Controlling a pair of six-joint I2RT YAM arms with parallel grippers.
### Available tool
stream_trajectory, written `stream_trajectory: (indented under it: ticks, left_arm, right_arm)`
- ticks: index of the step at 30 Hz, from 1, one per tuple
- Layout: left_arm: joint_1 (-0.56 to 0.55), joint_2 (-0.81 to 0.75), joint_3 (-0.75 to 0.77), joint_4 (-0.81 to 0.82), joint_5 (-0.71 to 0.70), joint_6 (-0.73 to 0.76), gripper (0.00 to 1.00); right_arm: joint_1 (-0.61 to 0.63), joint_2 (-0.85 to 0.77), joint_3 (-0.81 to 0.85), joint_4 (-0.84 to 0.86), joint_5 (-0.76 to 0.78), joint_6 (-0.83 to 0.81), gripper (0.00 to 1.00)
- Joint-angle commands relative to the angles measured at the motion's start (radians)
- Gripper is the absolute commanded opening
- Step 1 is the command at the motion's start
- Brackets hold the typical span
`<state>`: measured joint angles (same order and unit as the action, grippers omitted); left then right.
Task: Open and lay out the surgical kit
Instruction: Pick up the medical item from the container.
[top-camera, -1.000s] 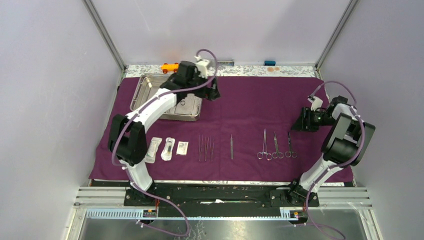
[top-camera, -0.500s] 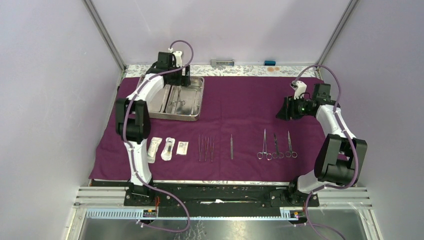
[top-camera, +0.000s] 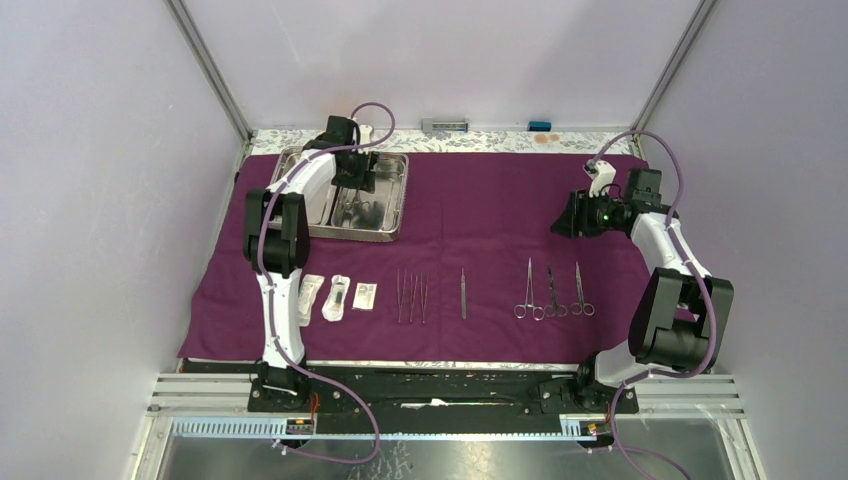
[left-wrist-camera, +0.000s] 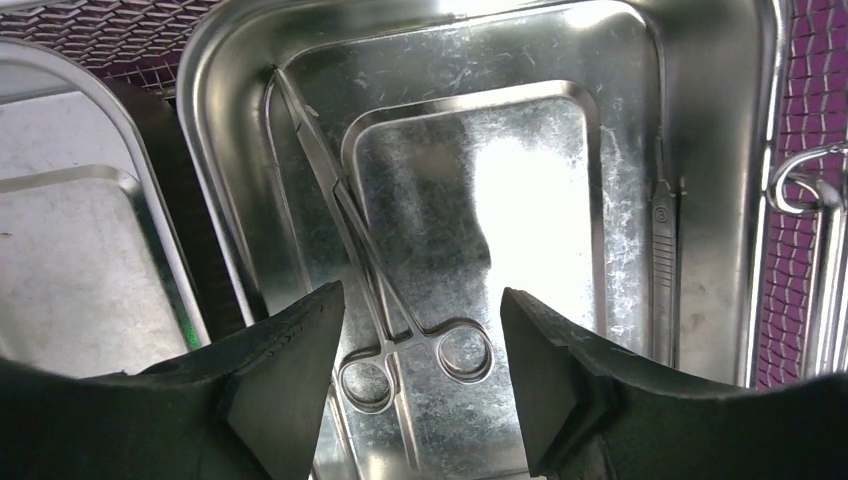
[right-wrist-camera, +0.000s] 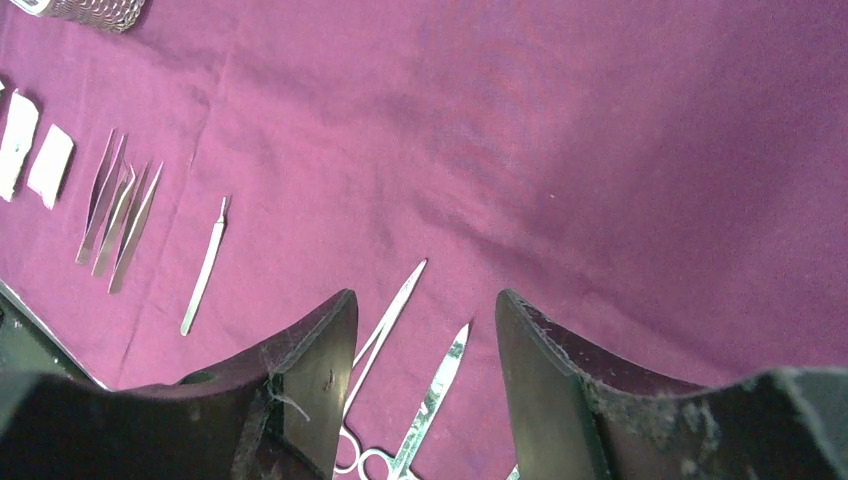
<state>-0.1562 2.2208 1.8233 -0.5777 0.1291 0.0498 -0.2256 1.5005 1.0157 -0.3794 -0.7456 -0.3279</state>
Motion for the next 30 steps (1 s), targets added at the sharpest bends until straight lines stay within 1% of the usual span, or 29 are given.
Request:
stream_trajectory:
  ticks: [1, 14, 19, 22, 24, 30]
  left_arm:
    - [0.001, -0.016, -0.007, 0.019, -0.050, 0.011, 0.66]
    - [0.003, 0.037, -0.009, 0.004, -0.010, -0.035, 0.67]
    - [0.004, 0.057, -0.017, 0.005, 0.027, -0.047, 0.68]
    - [0.004, 0.063, -0.019, 0.007, 0.063, -0.047, 0.65]
    - [0.005, 0.062, -0.022, 0.014, 0.089, -0.077, 0.61]
    - [0.005, 0.066, -0.002, 0.041, 0.118, -0.111, 0.58]
  right_arm:
    - [0.006, -0.035, -0.009, 0.027, -0.026, 0.000, 0.60]
    - [0.006, -0.036, -0.028, 0.026, -0.020, -0.022, 0.60]
    - [0.006, -0.040, -0.034, 0.027, -0.017, -0.025, 0.60]
    - [0.006, -0.040, -0.038, 0.026, -0.015, -0.026, 0.60]
    - [0.006, -0.037, -0.040, 0.026, -0.015, -0.026, 0.60]
    - [0.006, -0.033, -0.041, 0.026, -0.011, -0.026, 0.60]
